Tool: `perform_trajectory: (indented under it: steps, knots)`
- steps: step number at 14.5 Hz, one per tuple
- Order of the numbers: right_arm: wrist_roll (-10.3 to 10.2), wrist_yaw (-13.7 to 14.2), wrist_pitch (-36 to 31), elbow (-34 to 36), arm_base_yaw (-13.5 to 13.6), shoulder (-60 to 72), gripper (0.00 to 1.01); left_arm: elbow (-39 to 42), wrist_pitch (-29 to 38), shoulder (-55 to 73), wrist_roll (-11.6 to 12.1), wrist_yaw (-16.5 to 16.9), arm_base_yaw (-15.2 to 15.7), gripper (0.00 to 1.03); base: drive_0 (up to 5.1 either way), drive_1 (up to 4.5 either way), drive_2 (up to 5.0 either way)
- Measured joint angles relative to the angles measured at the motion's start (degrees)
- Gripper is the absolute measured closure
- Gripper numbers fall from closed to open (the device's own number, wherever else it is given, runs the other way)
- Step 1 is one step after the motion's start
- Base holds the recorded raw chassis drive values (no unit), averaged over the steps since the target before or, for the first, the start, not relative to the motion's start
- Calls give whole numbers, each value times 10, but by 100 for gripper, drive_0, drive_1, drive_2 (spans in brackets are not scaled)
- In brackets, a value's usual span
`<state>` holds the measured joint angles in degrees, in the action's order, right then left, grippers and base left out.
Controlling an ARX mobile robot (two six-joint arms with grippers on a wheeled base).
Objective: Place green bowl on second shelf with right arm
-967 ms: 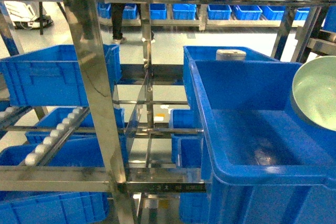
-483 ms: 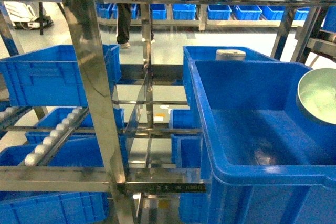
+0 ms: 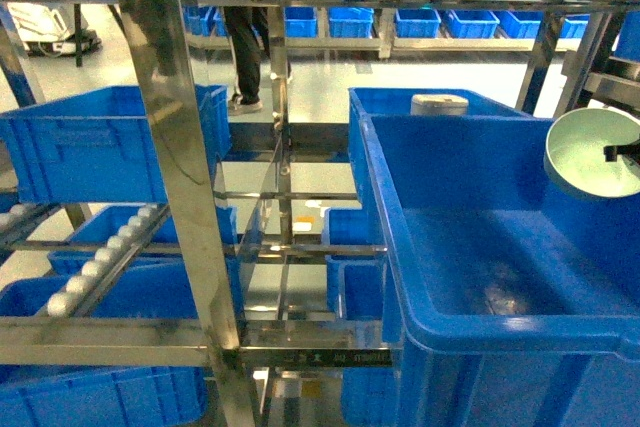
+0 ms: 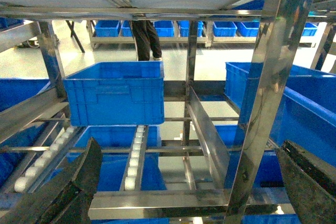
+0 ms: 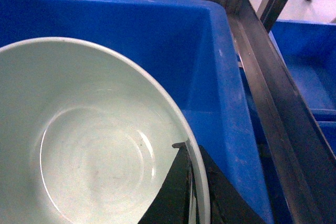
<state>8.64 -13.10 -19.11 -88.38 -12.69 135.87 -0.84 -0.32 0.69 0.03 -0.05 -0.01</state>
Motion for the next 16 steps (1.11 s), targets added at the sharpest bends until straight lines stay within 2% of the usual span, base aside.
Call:
perform_trajectory:
  steps: [7, 11, 13, 14, 16]
  knots:
    - [1, -6, 54, -109, 67, 53, 99, 0, 0, 0, 0, 0, 0, 5, 0, 0, 0]
    - [-1, -22, 59, -116, 68, 59, 99, 0, 0, 0, 0, 0, 0, 5, 0, 0, 0]
    - [-7, -37, 61, -116, 80, 59, 99, 0, 0, 0, 0, 0, 0, 5, 0, 0, 0]
    - [-11, -49, 64, -107, 94, 57, 88, 0, 0, 0, 0, 0, 0, 5, 0, 0, 0]
    - [-11, -55, 62, -73, 112, 51, 64, 0, 0, 0, 0, 0, 0, 5, 0, 0, 0]
